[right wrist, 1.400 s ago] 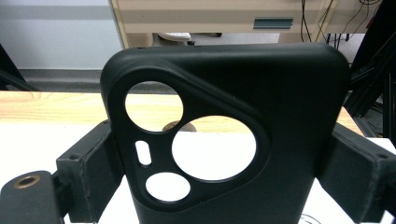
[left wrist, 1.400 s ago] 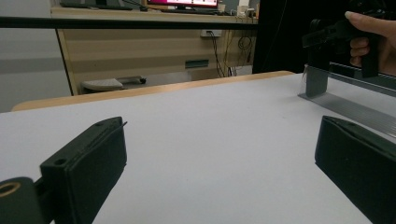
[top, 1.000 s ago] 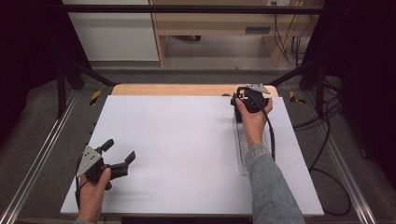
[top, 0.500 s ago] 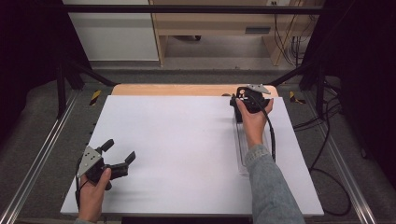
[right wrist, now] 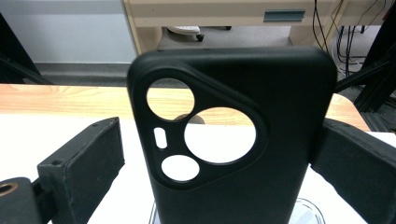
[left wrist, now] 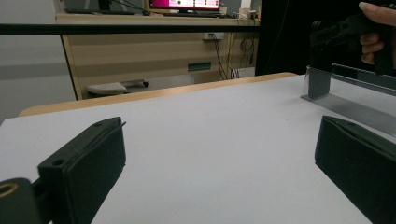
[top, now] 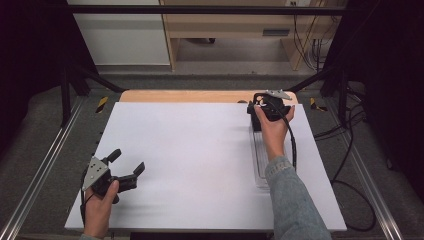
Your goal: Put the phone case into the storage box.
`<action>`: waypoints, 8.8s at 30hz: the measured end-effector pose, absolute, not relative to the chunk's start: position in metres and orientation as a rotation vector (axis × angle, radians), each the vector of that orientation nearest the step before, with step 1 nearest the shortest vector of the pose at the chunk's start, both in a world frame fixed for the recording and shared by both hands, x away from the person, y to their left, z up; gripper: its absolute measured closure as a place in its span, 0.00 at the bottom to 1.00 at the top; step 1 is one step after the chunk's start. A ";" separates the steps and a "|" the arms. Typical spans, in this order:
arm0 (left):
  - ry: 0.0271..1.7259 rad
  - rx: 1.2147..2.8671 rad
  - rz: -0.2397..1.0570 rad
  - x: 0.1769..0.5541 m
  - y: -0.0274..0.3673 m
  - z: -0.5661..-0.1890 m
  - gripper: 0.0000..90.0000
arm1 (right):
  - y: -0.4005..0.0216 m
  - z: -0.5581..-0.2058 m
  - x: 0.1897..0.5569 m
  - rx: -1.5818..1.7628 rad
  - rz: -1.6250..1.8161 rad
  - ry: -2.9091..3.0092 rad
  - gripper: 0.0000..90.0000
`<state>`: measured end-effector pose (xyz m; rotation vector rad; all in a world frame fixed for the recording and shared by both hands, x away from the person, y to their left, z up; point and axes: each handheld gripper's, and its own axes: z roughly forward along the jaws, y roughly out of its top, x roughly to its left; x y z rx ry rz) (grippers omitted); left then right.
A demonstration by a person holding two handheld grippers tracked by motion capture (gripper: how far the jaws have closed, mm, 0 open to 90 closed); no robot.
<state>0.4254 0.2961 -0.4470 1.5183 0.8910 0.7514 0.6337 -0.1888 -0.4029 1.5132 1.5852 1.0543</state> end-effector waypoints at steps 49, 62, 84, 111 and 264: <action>0.890 1.533 0.742 0.426 0.294 -0.449 0.02 | -0.196 -0.379 0.602 1.464 1.156 1.577 0.07; 0.894 1.532 0.755 0.428 0.296 -0.449 0.02 | -0.193 -0.377 0.600 1.437 1.157 1.573 0.08; 0.890 1.537 0.745 0.428 0.295 -0.450 0.02 | -0.190 -0.360 0.582 1.374 1.241 1.608 0.07; 0.885 1.509 0.730 0.408 0.313 -0.445 0.02 | -0.213 -0.339 0.533 1.283 1.362 1.585 0.06; 0.768 1.545 0.696 0.391 0.321 -0.441 0.01 | -0.284 -0.427 0.388 1.092 1.501 1.595 0.03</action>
